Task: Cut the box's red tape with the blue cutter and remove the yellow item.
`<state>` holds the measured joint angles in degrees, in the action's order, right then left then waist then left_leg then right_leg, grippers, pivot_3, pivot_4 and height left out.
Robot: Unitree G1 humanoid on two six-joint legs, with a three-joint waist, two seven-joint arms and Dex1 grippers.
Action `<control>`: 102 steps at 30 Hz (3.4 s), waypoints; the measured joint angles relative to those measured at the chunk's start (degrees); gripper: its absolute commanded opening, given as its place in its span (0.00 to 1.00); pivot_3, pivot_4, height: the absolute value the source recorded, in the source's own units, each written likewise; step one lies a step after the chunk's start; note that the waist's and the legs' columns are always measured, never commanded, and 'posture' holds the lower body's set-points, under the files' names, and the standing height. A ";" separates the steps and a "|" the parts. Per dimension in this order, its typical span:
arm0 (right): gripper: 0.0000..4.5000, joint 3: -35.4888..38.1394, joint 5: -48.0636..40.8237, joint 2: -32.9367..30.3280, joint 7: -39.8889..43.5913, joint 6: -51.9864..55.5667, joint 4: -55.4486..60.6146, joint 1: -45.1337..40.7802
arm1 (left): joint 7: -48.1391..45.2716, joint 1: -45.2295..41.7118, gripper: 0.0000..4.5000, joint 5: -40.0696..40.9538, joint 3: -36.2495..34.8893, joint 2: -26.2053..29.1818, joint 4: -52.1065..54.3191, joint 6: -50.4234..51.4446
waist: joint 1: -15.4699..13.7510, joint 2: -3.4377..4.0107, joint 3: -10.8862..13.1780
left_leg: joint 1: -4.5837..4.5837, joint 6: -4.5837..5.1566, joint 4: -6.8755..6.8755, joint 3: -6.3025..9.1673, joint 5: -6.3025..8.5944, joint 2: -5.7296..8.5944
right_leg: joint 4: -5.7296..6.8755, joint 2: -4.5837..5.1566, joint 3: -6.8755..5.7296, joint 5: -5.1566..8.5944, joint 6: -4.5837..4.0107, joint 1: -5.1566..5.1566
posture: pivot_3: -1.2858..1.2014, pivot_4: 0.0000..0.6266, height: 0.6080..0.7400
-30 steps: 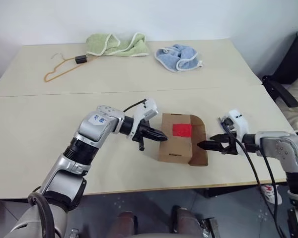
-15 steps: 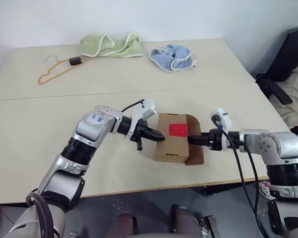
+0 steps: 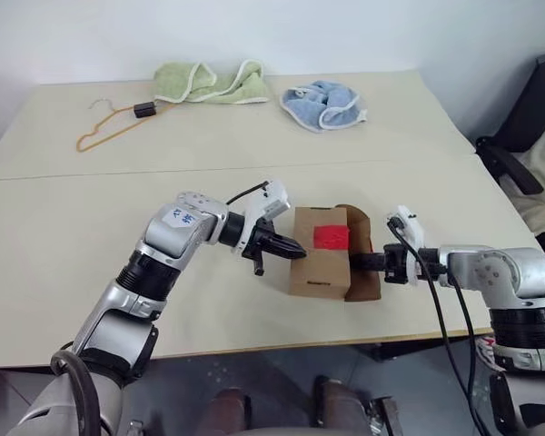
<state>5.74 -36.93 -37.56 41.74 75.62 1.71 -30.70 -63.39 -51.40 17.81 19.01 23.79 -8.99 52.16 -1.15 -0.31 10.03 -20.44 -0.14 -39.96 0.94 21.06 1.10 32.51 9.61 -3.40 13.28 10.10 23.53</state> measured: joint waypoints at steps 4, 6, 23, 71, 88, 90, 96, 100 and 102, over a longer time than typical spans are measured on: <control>0.00 1.99 -0.41 -0.88 -3.97 5.24 5.94 -0.16 | 0.04 -0.05 0.00 0.01 -0.14 -0.52 -0.65 -0.89 | -0.47 0.02 0.01 | -0.06 0.01 -0.02 0.02 0.00 0.02 | -0.01 0.00 -0.01 0.00 0.00 0.01 | 0.52 0.24 1.00; 0.00 3.44 -0.80 -1.01 -6.02 8.37 8.19 -0.76 | 0.16 -0.05 0.00 0.01 -0.30 -0.89 -0.80 -1.05 | -0.47 0.02 0.01 | -0.08 0.02 -0.02 0.02 0.01 0.02 | -0.03 0.01 -0.01 -0.01 0.00 0.02 | 0.52 0.24 1.00; 0.00 1.28 -17.13 -10.58 -25.28 16.60 13.80 -13.56 | 3.49 2.68 0.00 -0.03 -1.98 -2.93 -2.66 -1.86 | -0.35 0.04 0.03 | -0.26 0.07 -0.01 0.03 0.04 0.03 | -0.09 0.01 -0.02 -0.01 0.01 0.17 | 0.52 0.24 1.00; 0.00 -25.87 -74.36 -19.07 -87.66 2.50 -1.15 -23.75 | 5.44 -0.39 0.00 5.53 -4.44 -8.30 -7.70 -1.24 | 0.01 0.07 0.08 | -1.07 0.08 -0.09 -0.16 0.03 -0.02 | -0.08 0.01 -0.10 -0.05 0.03 0.94 | 0.52 0.24 1.00; 0.00 -25.93 -74.57 -21.73 -82.29 3.21 -1.21 -27.26 | 2.59 -1.69 0.00 0.47 0.06 -6.09 -7.91 -6.33 | -0.39 0.07 0.07 | -1.06 0.10 -0.19 -0.14 0.03 -0.03 | -0.07 0.01 -0.09 -0.10 0.04 0.88 | 0.52 0.24 1.00; 0.00 -25.81 -74.52 -22.62 -80.47 3.21 -1.06 -27.26 | 2.59 -1.57 0.00 0.23 0.07 -6.03 -7.83 -6.51 | -0.42 0.07 0.08 | -1.06 0.10 -0.20 -0.14 0.03 -0.03 | -0.07 0.01 -0.09 -0.11 0.04 0.88 | 0.52 0.24 1.00; 0.00 -22.81 -74.52 -24.71 -72.98 3.01 0.02 -26.85 | 2.83 -0.88 0.00 -1.00 0.04 -5.35 -8.61 -6.73 | -0.44 0.07 0.07 | -1.05 0.11 -0.21 -0.14 0.03 -0.03 | -0.07 0.01 -0.09 -0.13 0.04 0.85 | 0.52 0.24 1.00; 0.00 -19.40 -75.02 -25.20 -66.19 2.87 0.40 -25.10 | 4.81 0.52 0.00 -3.54 0.76 -5.53 -11.23 -6.76 | -0.48 0.05 0.08 | -1.05 0.14 -0.21 -0.14 0.04 -0.03 | -0.08 0.01 -0.10 -0.15 0.06 0.84 | 0.52 0.24 1.00; 0.00 -17.38 -75.03 -25.25 -63.77 2.44 0.22 -23.15 | 5.19 0.57 0.00 -4.15 0.98 -5.74 -12.11 -6.86 | -0.46 0.03 0.09 | -1.10 0.16 -0.21 -0.15 0.05 -0.03 | -0.11 0.01 -0.10 -0.15 0.06 0.87 | 0.52 0.24 1.00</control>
<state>-11.64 -111.96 -62.81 -22.03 78.06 1.93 -53.85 -58.20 -50.83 13.66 19.99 18.06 -21.10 45.30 -1.60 -0.28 10.12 -21.53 0.02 -40.17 0.79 21.11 1.07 32.40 9.62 -3.50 13.13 10.16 24.40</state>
